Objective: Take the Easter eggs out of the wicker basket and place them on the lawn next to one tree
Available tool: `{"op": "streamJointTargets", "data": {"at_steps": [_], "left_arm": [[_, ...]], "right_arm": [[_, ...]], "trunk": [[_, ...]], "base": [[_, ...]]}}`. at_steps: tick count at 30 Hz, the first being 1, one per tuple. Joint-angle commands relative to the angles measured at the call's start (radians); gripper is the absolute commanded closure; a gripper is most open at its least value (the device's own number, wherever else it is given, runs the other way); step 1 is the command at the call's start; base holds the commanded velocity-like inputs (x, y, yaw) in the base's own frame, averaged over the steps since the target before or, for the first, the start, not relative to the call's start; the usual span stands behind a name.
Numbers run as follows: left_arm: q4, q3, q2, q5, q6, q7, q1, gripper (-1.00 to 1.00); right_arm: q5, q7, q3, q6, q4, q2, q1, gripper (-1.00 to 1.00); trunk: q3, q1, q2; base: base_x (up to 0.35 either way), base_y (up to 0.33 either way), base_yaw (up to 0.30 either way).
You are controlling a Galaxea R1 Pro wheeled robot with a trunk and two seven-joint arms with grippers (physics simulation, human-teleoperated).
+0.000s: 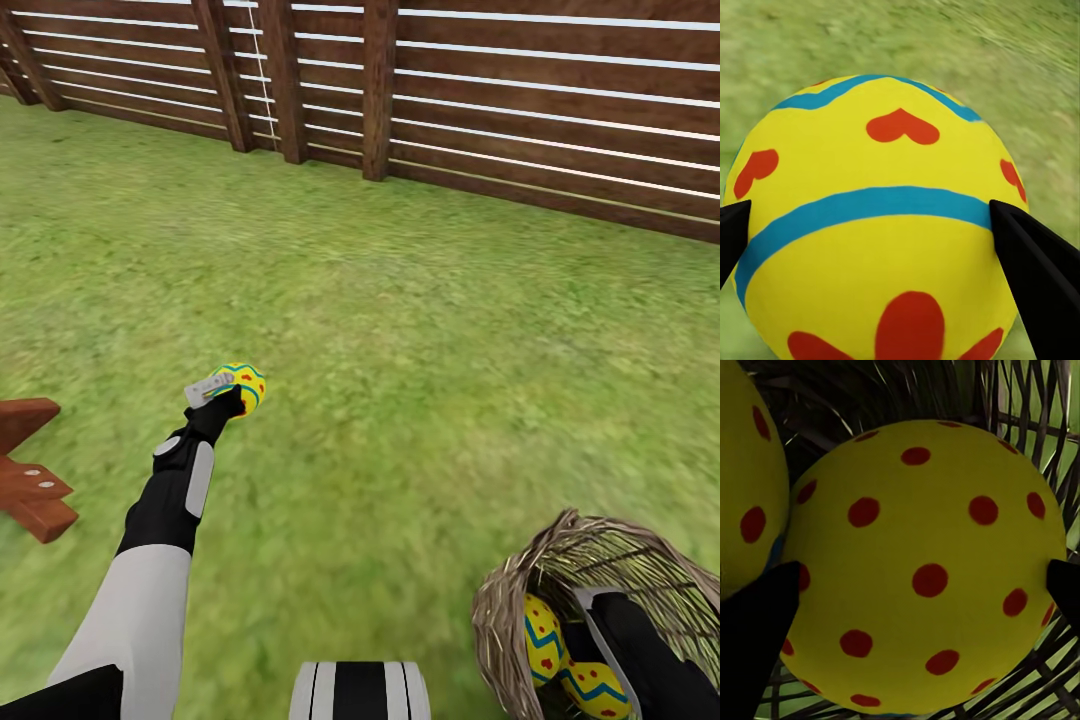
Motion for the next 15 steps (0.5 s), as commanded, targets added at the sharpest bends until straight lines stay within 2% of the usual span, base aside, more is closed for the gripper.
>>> {"op": "streamJointTargets", "data": {"at_steps": [1,15], "left_arm": [[-0.002,0.004,-0.001,0.008,0.008,-0.006,-0.001,1.00],[0.014,0.004,-0.001,0.007,0.008,-0.006,-0.001,1.00]], "right_arm": [[0.007,0.001,-0.001,0.004,0.005,0.000,0.000,1.00],[0.007,0.000,0.001,0.004,0.006,0.003,0.000,1.00]], "trunk": [[-0.001,0.000,0.000],[-0.001,0.000,0.000]], "base": [[0.000,0.000,0.000],[0.000,0.000,0.000]]}}
